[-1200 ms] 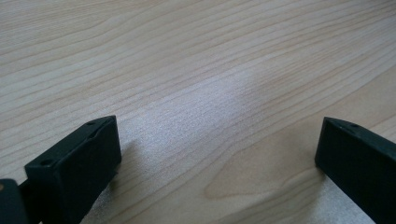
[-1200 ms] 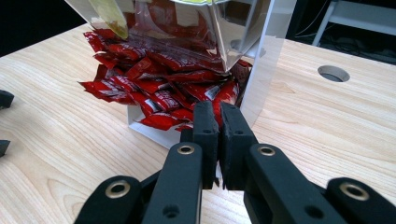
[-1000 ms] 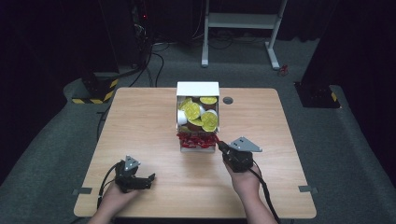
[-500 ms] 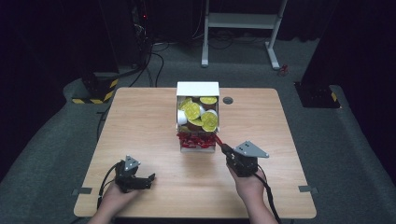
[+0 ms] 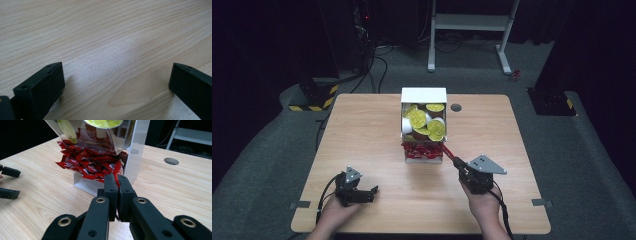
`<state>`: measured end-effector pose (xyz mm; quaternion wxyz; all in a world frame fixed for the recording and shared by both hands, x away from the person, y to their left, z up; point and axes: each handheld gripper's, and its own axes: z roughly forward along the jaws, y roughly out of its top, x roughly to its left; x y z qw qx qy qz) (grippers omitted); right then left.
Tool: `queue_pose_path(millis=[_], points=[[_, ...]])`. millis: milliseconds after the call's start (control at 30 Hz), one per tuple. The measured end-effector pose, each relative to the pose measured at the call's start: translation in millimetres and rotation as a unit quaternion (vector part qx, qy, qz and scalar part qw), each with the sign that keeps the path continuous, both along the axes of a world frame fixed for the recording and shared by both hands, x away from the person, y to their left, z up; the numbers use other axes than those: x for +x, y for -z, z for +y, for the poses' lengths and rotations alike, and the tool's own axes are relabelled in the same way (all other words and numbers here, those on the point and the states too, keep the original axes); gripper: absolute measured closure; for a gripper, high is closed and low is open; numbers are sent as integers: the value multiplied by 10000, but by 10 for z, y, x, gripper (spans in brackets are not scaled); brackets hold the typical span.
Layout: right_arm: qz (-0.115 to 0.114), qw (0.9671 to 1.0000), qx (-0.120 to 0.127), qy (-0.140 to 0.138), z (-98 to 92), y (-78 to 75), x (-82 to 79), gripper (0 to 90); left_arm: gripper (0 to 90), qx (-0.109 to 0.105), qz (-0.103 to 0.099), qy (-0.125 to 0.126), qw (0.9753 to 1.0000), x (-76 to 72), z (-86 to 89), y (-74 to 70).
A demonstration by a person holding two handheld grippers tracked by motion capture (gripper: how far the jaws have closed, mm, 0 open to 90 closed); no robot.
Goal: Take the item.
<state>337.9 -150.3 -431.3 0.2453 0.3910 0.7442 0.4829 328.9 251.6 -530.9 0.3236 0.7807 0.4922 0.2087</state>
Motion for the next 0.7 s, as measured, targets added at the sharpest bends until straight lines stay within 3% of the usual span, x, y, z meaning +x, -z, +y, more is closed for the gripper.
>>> queue_pose_path(millis=[700], points=[[-80, 9999, 128, 32, -98, -70, -106, 883, 5, 0, 0, 0, 10000, 0, 0, 0]])
